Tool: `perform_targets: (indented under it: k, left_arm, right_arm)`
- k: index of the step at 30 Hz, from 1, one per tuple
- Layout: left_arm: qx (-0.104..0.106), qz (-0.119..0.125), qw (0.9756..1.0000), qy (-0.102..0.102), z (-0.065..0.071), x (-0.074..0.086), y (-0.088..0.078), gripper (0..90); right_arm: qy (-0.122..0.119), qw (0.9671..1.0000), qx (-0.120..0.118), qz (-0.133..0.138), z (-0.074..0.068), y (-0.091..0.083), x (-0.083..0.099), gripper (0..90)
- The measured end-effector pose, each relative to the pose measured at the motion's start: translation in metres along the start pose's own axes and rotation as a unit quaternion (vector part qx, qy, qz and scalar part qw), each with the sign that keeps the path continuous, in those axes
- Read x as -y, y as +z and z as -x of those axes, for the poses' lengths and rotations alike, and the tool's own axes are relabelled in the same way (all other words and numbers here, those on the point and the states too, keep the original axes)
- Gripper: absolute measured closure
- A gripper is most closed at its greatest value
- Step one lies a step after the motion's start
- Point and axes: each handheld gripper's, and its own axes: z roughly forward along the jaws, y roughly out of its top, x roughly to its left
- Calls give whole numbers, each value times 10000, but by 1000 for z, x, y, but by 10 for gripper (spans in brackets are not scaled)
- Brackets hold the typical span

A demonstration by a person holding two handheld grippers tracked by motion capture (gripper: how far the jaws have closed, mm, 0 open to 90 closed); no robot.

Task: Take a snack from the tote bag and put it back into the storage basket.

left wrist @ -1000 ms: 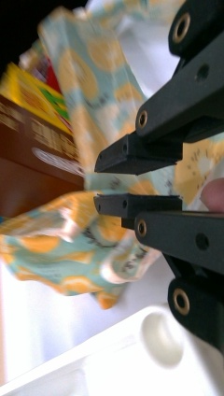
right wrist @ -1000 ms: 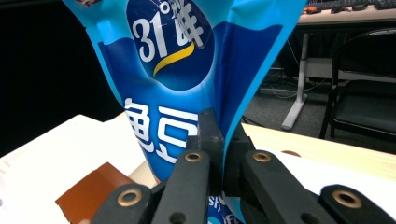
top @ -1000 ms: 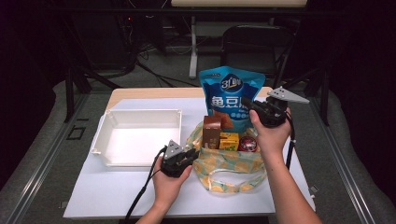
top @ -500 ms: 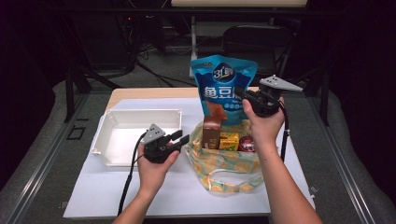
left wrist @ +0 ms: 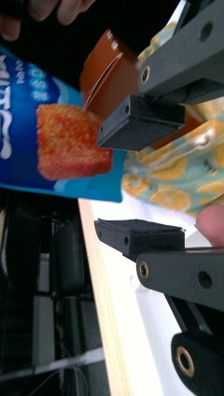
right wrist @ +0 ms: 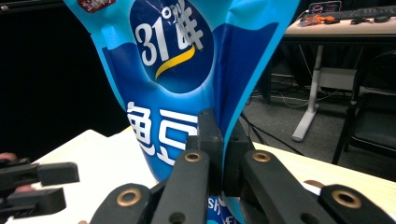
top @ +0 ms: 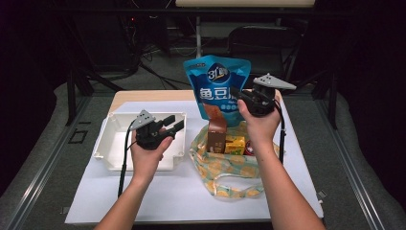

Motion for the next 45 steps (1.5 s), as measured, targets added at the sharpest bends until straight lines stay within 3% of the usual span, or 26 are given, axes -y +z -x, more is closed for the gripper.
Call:
perform_targets:
  k: [7, 10, 13, 23, 36, 45]
  left_arm:
    - [94, 93, 9999, -15, -3, -13, 3, 523]
    - [83, 43, 10000, -11, -4, -19, 6, 455]
    - [88, 56, 9999, -7, -5, -22, 9, 452]
    - [-21, 201, 9998, -10, -6, -35, 18, 450]
    - [-92, 220, 9997, 30, -5, -51, 29, 410]
    - [-141, 400, 9991, 72, 1, -59, 32, 419]
  right_arm:
    - [-63, 10000, -46, -58, -6, 9, 1, 900]
    - [-47, 10000, -59, -50, -8, 12, 2, 900]
    - [-27, 10000, -82, -23, -10, 15, 1, 900]
    - [-91, 9998, -165, -47, -18, 23, -2, 900]
    - [-109, 9994, -314, -81, -27, 30, -2, 900]
    - [-178, 9988, -437, -113, -34, 35, -1, 900]
